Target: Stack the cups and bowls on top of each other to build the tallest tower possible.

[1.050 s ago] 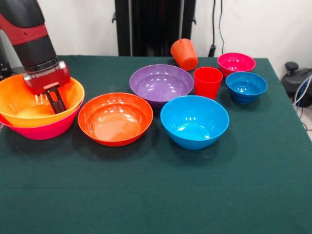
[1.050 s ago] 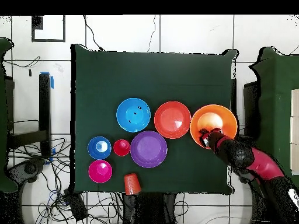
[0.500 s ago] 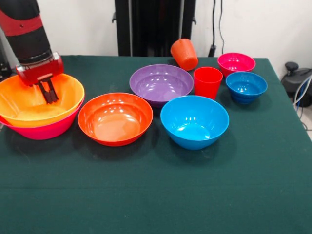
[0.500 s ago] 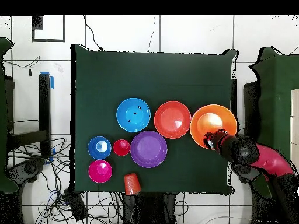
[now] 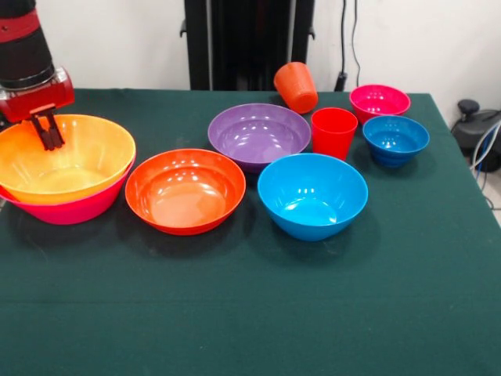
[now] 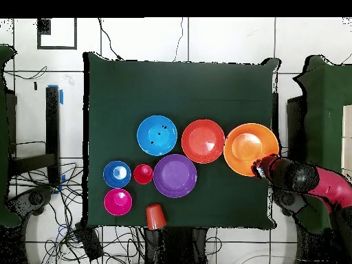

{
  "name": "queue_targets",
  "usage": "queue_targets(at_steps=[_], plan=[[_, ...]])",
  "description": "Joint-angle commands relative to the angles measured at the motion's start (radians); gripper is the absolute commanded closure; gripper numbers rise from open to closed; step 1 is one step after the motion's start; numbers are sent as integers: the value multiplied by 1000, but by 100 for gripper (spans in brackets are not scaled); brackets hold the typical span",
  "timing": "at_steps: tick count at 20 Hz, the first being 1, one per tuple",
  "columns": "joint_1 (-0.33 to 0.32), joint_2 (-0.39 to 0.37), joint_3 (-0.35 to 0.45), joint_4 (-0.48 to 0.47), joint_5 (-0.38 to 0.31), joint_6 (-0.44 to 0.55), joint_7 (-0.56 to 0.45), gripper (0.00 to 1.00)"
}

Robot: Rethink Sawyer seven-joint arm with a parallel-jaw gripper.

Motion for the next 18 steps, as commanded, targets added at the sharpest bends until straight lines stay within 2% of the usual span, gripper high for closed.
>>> queue_targets(at_steps=[1, 4, 8, 13, 17, 18], plan=[[27, 36, -8, -52, 13, 70, -60, 100], [5, 81, 31, -56, 21, 29, -86, 100], [1, 94, 25, -43, 17, 15, -66, 100], [-4, -10, 4, 40, 25, 18, -3, 100], [25, -37, -23, 35, 18, 41, 24, 100], [27, -75, -22, 55, 27, 56, 28, 100]])
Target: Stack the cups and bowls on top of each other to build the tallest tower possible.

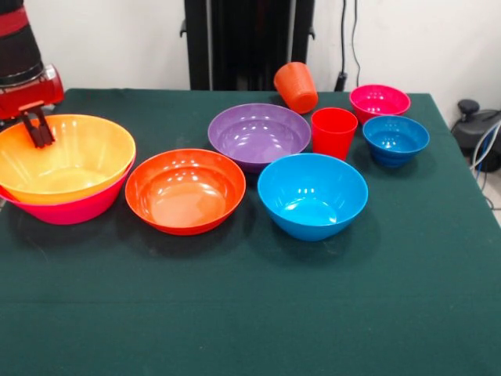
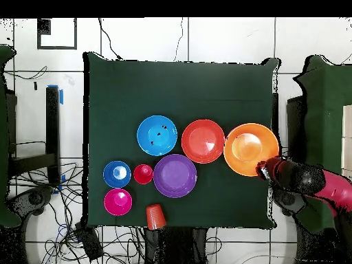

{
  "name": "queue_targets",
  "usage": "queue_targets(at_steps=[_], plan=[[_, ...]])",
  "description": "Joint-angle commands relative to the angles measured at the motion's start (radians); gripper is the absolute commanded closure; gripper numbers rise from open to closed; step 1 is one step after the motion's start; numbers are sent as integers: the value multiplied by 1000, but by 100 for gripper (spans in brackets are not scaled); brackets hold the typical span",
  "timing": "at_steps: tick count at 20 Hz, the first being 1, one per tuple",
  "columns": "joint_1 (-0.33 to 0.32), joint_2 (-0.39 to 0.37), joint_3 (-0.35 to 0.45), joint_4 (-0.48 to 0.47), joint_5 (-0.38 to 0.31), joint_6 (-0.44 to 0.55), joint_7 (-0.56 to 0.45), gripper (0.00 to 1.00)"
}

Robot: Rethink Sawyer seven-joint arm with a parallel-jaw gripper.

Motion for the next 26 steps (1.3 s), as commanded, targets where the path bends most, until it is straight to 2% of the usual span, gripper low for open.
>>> queue_targets(at_steps=[1, 4, 11, 17, 21, 26], plan=[[55, -93, -25, 66, 27, 66, 30, 100], [64, -183, -28, 112, 55, 101, 41, 100], [82, -282, -54, 170, 91, 135, 56, 100], [77, -327, -95, 264, 119, 96, 113, 100], [80, -335, -114, 282, 141, 93, 131, 100], [52, -396, -137, 447, 163, -19, 174, 100]])
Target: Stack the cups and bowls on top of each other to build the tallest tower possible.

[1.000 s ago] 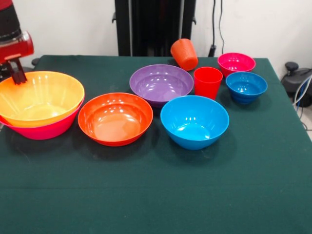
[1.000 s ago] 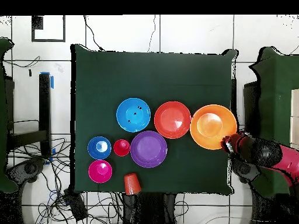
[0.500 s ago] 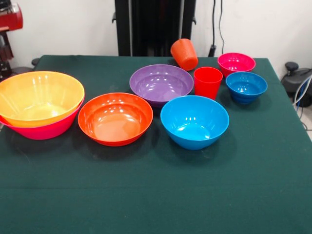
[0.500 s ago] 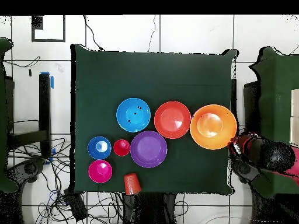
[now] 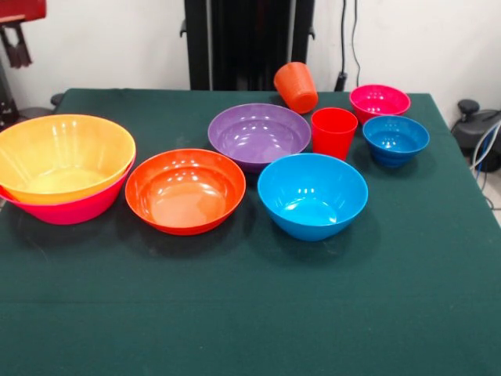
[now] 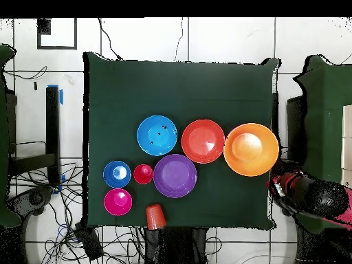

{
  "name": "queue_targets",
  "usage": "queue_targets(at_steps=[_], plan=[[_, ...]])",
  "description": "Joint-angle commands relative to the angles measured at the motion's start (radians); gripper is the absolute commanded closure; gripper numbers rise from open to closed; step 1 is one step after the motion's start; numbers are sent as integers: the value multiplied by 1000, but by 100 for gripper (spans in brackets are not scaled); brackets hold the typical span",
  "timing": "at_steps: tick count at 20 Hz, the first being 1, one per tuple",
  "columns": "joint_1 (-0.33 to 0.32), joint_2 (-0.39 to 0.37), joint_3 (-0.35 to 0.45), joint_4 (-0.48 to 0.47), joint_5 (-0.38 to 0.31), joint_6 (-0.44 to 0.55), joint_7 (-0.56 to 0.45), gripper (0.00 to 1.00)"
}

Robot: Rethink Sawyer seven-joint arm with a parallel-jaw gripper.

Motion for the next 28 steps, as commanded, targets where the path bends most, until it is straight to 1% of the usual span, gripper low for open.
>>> queue_targets(at_steps=[1, 4, 7, 10, 12, 14, 15, 18, 19, 22, 25, 28], plan=[[25, -60, -72, 260, 36, -55, 178, 100], [16, -82, -85, 337, 43, -126, 210, 100], [26, -88, -108, 378, 49, -169, 236, 100], [35, -83, -126, 415, 48, -232, 270, 100], [39, -83, -131, 422, 49, -243, 275, 100], [52, -74, -140, 434, 52, -292, 301, 100], [57, -73, -142, 435, 55, -300, 305, 100], [87, -66, -158, 426, 66, -323, 347, 100], [92, -70, -162, 428, 72, -329, 360, 100], [121, -109, -191, 443, 111, -345, 438, 100], [125, -121, -203, 464, 129, -376, 471, 100], [128, -95, -203, 480, 139, -442, 507, 100]])
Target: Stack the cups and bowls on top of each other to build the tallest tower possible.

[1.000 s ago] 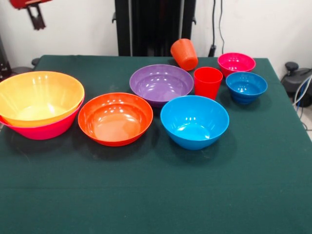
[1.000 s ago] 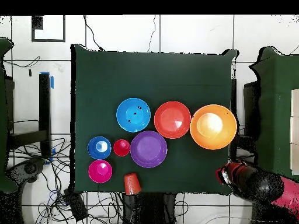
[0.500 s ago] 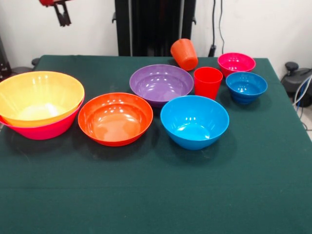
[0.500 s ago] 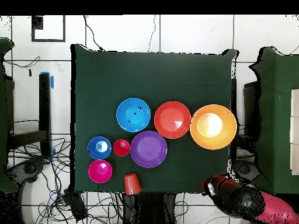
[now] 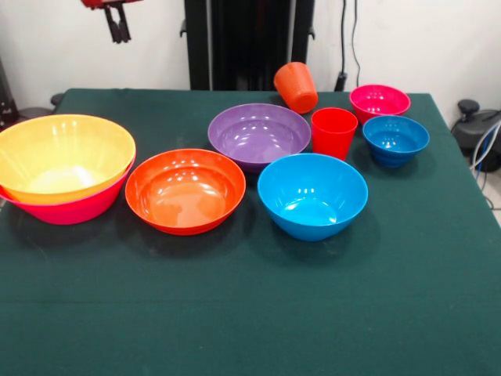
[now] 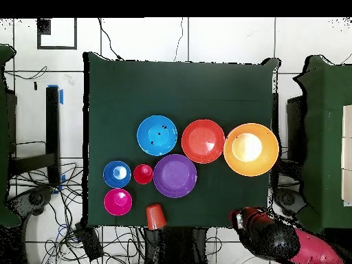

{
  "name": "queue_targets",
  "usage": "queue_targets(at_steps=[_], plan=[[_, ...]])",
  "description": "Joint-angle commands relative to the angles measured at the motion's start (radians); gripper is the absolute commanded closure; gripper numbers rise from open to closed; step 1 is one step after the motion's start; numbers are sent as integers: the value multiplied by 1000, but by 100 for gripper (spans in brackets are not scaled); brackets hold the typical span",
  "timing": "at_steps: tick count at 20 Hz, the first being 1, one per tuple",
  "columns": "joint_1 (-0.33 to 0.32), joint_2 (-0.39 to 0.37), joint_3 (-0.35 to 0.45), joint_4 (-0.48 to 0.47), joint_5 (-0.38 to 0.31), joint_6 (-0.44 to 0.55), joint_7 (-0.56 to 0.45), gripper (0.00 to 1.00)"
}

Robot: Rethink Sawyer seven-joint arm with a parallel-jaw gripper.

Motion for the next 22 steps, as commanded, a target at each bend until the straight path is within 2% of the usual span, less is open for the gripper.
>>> queue_targets(at_steps=[1, 4, 10, 22], plan=[[63, 22, -28, 99, 53, -156, 251, 100], [74, 62, -30, 107, 42, -219, 291, 100], [63, 71, -17, 131, 41, -284, 351, 100], [79, 62, 13, 190, 59, -354, 459, 100]])
